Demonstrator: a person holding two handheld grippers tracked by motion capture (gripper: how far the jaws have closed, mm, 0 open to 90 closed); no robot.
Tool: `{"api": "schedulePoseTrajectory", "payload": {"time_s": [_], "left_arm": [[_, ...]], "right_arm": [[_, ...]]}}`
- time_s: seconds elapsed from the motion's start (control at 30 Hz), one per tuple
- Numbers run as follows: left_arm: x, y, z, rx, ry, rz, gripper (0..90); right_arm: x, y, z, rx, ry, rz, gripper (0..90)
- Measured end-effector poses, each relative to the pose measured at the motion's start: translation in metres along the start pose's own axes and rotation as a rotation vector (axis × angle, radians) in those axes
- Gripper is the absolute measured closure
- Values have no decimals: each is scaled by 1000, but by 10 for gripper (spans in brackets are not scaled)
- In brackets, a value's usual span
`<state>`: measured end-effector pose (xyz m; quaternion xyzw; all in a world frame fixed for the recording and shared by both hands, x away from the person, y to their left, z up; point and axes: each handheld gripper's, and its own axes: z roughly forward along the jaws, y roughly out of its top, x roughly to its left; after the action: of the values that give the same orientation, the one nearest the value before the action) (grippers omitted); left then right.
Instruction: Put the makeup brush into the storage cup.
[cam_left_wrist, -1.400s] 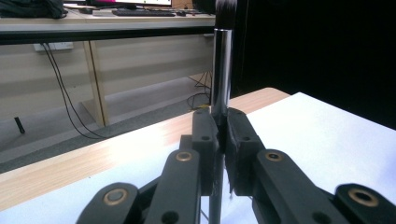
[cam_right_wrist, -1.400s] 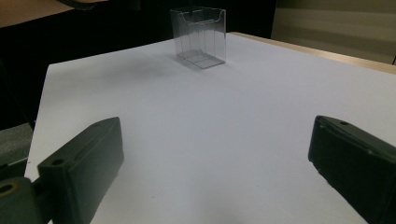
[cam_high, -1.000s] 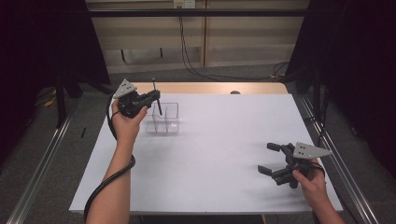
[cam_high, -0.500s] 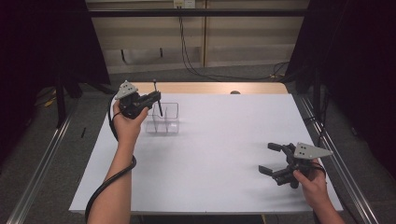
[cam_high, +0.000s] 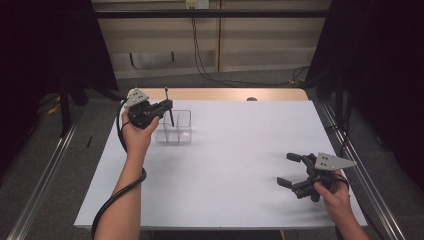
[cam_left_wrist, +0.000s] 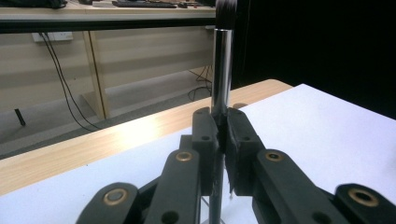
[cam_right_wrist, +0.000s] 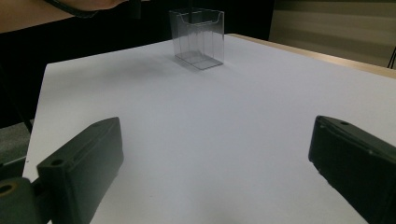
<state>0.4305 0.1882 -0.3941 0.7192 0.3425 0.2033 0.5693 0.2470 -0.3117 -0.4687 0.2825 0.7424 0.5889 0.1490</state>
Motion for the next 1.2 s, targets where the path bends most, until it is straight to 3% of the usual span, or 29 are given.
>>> {"api": "schedulePoseTrajectory", "payload": {"time_s": [1.2], "left_arm": [[1, -9, 1, 20, 6, -13, 833]], "right_arm": [[0, 0, 2, 2, 9, -2, 29]]}}
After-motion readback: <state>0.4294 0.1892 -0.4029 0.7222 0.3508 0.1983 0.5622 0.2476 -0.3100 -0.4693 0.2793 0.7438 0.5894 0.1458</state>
